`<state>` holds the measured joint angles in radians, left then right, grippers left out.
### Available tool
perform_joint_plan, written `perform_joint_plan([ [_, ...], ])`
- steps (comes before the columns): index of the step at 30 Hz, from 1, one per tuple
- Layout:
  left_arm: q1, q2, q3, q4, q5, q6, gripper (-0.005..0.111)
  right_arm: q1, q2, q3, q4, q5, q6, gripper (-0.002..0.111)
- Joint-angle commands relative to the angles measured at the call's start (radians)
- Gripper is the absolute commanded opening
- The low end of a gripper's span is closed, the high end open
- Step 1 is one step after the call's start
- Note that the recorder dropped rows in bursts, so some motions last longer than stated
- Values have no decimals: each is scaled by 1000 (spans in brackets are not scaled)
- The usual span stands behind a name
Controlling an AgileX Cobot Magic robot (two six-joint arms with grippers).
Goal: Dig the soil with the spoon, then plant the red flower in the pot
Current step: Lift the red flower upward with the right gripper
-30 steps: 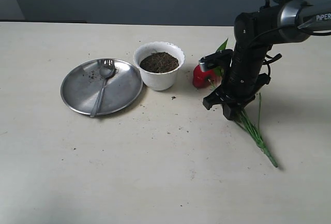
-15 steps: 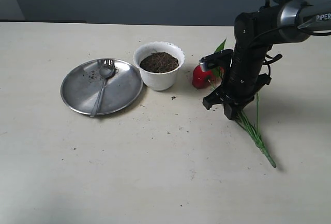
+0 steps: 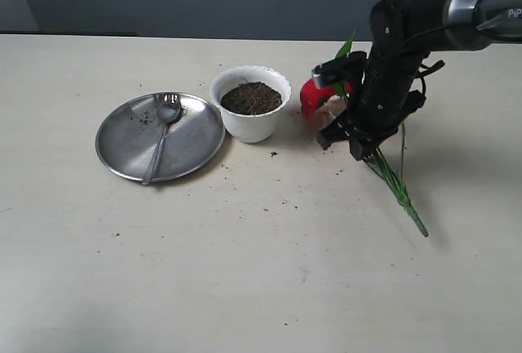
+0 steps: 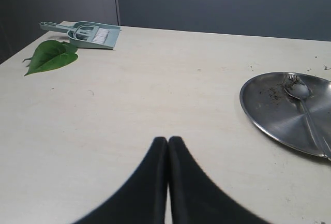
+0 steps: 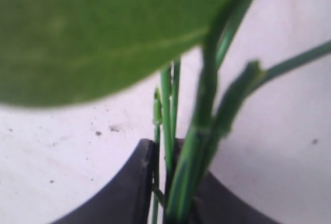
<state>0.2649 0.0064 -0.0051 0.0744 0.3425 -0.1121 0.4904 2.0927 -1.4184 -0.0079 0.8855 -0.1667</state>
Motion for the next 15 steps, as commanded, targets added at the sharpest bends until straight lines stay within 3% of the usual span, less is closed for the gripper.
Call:
perform_joint_plan([
  [1, -7, -6, 5, -11, -7, 0, 0, 0, -62, -37, -32, -33, 11, -1],
  [15, -7, -6, 5, -11, -7, 0, 0, -2, -309, -50, -62, -133, 73, -1],
])
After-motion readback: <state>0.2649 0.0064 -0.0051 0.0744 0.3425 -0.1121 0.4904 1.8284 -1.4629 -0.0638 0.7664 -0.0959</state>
